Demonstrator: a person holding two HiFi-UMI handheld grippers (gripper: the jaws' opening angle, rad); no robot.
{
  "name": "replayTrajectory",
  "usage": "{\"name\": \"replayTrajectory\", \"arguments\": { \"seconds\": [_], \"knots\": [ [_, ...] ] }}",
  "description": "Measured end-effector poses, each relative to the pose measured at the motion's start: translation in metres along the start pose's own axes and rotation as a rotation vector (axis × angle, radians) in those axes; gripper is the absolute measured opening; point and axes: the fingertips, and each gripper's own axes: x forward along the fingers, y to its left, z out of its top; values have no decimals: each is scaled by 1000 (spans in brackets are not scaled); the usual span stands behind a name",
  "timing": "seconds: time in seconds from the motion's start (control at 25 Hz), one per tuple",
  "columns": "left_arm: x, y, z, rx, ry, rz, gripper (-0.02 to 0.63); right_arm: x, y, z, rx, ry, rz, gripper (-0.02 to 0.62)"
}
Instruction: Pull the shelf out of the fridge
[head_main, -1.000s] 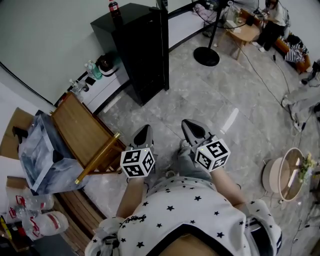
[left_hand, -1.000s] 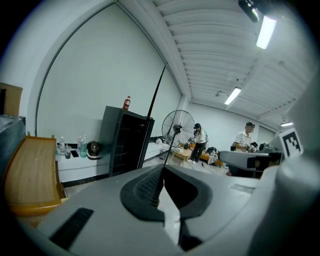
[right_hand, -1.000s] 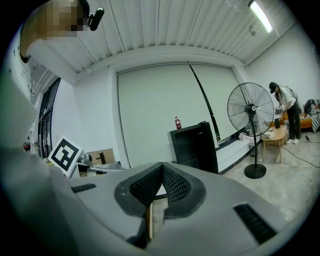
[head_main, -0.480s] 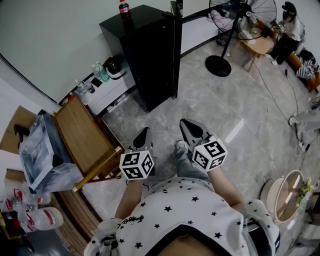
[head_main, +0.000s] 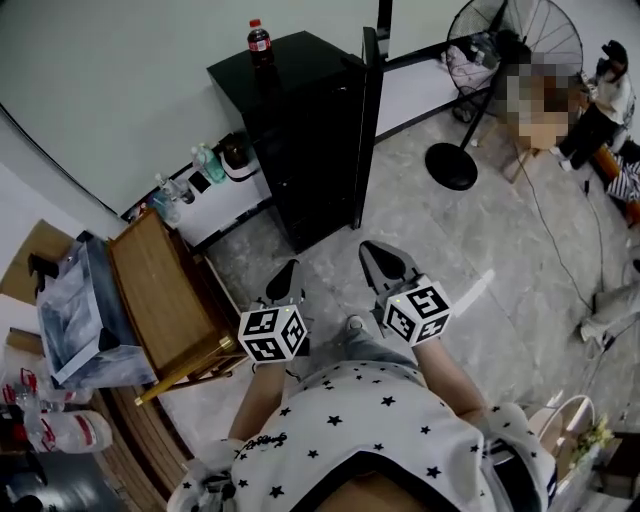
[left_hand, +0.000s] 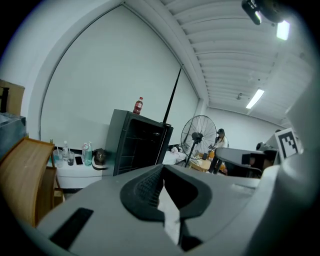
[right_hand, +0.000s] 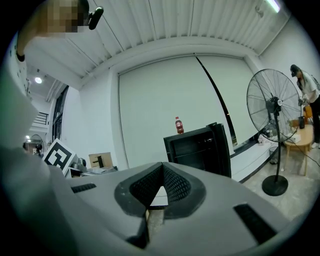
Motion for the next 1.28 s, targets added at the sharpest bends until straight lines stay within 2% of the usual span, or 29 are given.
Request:
{"name": "replayTrajectory", "arguments": {
  "seconds": [0.24, 0.68, 0.96, 1.28],
  "knots": [
    [46, 11, 21, -17, -21, 68, 12, 46, -38, 15, -4, 17, 65, -6],
    [112, 26, 36, -46, -48, 183, 12, 112, -96, 26, 10, 41, 183, -6],
    [133, 29, 37, -54, -55, 233, 12, 137, -115, 25, 11, 60, 236, -6],
    [133, 42, 39, -58, -56, 295, 12, 167, -127, 21, 29, 79, 266, -6]
  ]
}}
